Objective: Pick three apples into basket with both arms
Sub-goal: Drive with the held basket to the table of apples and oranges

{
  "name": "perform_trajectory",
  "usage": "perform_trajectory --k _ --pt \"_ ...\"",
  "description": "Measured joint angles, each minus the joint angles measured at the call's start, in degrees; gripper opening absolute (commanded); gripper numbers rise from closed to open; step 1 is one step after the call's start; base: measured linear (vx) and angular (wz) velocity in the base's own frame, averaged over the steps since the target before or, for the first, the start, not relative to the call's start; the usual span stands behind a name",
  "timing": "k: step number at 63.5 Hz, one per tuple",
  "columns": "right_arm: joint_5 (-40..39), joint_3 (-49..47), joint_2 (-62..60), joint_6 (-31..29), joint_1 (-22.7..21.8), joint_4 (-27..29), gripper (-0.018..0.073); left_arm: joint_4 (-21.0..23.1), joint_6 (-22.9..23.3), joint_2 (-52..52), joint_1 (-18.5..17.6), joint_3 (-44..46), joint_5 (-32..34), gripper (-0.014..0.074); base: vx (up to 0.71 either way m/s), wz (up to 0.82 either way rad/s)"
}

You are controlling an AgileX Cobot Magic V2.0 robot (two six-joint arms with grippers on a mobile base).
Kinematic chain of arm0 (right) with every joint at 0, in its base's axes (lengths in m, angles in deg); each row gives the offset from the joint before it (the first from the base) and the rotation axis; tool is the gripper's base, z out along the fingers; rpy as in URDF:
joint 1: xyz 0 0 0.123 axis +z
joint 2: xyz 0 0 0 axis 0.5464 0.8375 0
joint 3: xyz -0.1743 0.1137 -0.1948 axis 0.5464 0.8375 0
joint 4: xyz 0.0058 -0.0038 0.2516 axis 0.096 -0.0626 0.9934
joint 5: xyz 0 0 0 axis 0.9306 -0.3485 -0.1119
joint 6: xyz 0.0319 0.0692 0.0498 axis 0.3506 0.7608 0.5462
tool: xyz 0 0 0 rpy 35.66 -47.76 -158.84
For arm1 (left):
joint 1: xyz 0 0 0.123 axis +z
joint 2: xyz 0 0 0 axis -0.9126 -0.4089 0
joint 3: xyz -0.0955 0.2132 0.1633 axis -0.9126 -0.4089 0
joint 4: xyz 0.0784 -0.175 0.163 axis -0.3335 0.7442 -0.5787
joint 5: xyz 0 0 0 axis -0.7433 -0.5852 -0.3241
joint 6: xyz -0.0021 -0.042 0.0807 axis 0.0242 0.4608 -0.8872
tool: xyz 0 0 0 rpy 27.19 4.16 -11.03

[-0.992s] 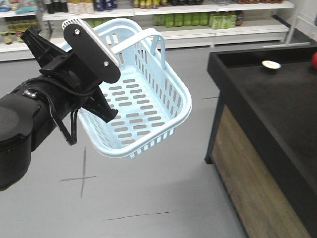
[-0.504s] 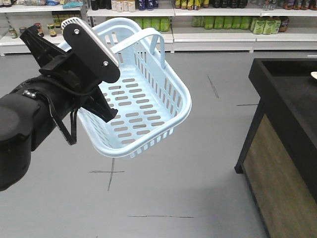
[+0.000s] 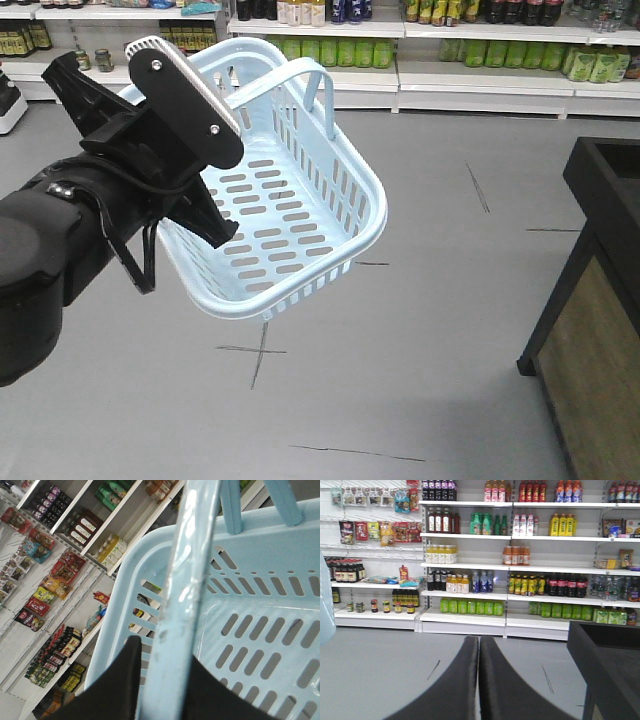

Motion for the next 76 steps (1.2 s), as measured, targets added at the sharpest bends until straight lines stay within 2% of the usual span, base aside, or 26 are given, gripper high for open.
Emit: perform_trajectory --k 38,76 --pt "0.00 0.00 0.00 0.00 0.00 0.00 -0.0009 0.00 0.00 0.00 0.00 0.00 0.00 -0.0007 0.11 0.10" --pt "0.00 0.00 0.00 0.00 0.00 0.00 -0.0009 0.00 0.00 0.00 0.00 0.00 0.00 -0.0007 0.16 -0.04"
